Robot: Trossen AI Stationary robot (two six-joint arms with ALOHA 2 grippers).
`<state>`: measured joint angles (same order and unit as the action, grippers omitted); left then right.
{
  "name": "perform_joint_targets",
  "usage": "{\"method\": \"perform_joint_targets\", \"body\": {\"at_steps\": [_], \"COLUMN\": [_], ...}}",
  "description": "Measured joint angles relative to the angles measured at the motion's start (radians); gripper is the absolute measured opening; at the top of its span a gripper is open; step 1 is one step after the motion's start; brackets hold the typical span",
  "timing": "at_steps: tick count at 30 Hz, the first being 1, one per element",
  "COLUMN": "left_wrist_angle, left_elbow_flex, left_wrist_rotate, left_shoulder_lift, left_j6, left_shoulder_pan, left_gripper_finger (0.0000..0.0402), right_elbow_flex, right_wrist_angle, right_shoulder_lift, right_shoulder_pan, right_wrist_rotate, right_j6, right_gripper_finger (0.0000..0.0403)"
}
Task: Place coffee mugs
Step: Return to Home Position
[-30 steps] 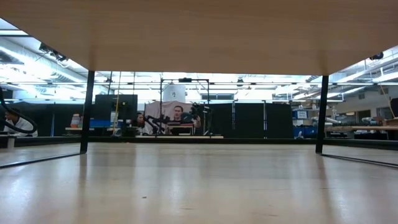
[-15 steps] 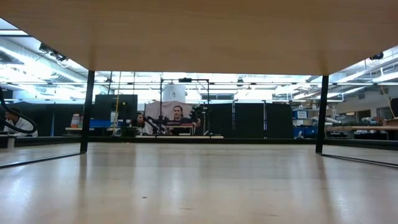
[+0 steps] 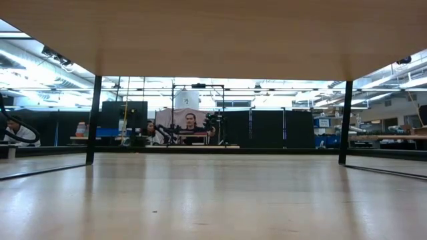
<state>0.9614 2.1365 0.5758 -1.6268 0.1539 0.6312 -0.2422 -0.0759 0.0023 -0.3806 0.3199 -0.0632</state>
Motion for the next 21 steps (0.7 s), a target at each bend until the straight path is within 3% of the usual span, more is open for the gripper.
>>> {"method": "perform_joint_targets", "body": {"at_steps": [7,13,21], "left_wrist_angle": [0.002,0.052,0.280], "left_elbow_flex": [-0.001,-0.001,-0.001], "left_wrist_rotate": [0.023,0.063,0.164], "left_shoulder_lift": [0.006,0.097,0.240], "left_j6": [-0.018,-0.034,0.058], "left_shoulder_pan": [-0.002,-0.008,0.008], "left_gripper_finger": [0.0156,0.0156,0.0156], "right_elbow_flex": [0.071,0.128,0.157], "right_wrist_angle": [0.001,0.049,0.062], "right_shoulder_lift": [0.000,-0.001,-0.001], "right_shoulder_pan": [0.005,0.005,0.005], "right_wrist_rotate": [-0.003,-0.007,-0.006], "right_j6": [0.046,0.064,0.063], "right_gripper_finger": [0.0091,0.0091,0.0091]}}
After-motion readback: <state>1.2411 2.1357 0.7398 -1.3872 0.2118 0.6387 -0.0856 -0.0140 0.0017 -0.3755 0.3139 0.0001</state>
